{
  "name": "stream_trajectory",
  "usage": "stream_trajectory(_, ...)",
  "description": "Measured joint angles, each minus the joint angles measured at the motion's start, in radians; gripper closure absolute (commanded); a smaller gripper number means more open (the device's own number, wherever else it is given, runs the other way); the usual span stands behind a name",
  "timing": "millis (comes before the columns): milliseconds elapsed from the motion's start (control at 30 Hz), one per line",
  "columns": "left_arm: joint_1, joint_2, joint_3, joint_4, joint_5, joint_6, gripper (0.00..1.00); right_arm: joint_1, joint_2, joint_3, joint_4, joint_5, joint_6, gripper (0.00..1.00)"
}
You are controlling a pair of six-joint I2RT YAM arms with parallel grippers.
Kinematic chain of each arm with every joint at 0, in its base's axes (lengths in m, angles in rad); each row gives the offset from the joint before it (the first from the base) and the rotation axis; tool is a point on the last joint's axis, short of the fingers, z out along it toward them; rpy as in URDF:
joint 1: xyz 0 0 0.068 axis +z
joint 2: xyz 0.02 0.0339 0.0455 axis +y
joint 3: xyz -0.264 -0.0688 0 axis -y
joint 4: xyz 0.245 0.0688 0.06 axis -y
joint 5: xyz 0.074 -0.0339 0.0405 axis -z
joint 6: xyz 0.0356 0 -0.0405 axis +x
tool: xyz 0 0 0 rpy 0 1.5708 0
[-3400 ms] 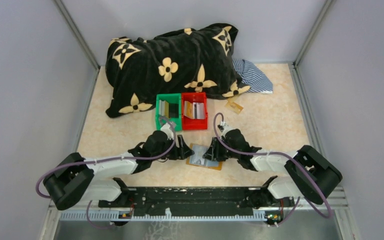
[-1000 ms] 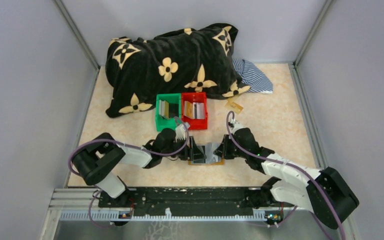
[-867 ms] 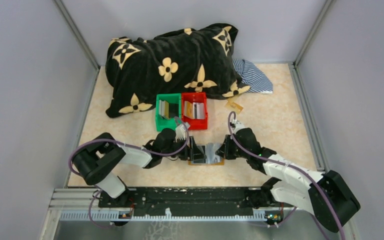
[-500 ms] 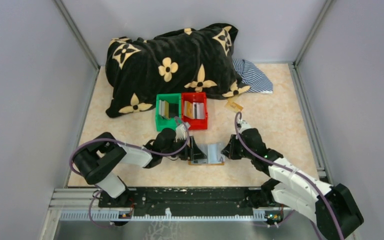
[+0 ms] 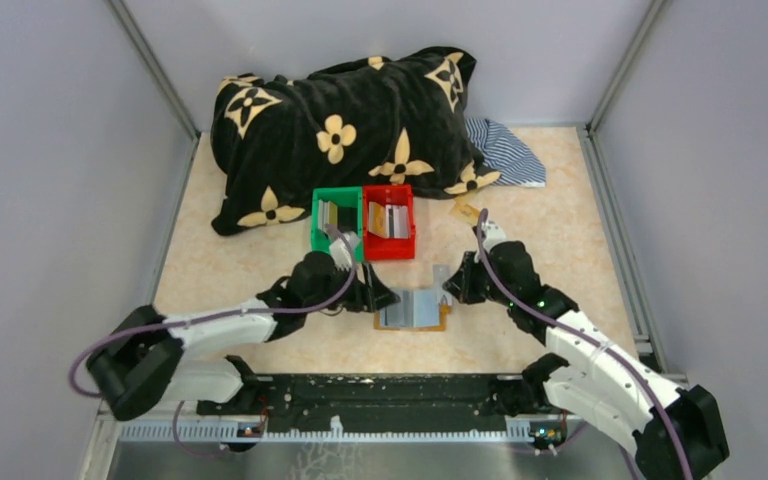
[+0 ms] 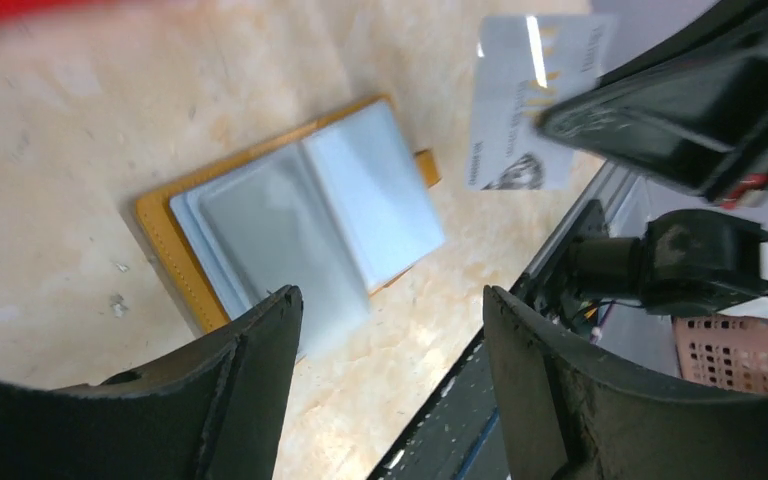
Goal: Take the credit cards out of the card holder
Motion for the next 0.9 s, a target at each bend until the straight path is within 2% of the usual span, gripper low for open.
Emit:
stream_trajectory(133, 0.001, -0.233, 0.017, -0.113, -0.111, 0.075, 0.24, -0.004, 0.026, 0.042, 0.010, -0.045, -0.013, 1.00)
stream_trajectory(233, 0.006, -0.299, 0.025, -0.109, -0.119, 0.120, 0.23, -0.005, 0.046, 0.049, 0.053, -0.138, -0.005, 1.00)
stream_trajectory(333, 0.010, -0.300, 0.018, -0.061, -0.075, 0.132, 0.25, -0.005, 0.049, 0.049, 0.135, -0.254, 0.043, 1.00)
stream_trajectory(400, 0.011, -0.291, -0.001, 0.004, -0.031, 0.125, 0.30, -0.005, 0.049, 0.049, 0.199, -0.318, 0.077, 1.00)
stream_trajectory(600, 0.015, -0.213, -0.028, 0.189, 0.089, 0.090, 0.36, -0.005, 0.048, 0.047, 0.366, -0.463, 0.183, 1.00)
stream_trajectory(733, 0.015, -0.192, -0.028, 0.249, 0.129, 0.076, 0.39, -0.005, 0.048, 0.026, 0.478, -0.533, 0.243, 1.00)
stream_trajectory(800, 0.015, -0.188, -0.027, 0.270, 0.143, 0.075, 0.48, -0.006, 0.048, 0.013, 0.501, -0.555, 0.262, 1.00)
stream_trajectory(900, 0.014, -0.181, -0.024, 0.293, 0.165, 0.069, 0.75, -0.006, 0.048, 0.007, 0.517, -0.568, 0.273, 1.00)
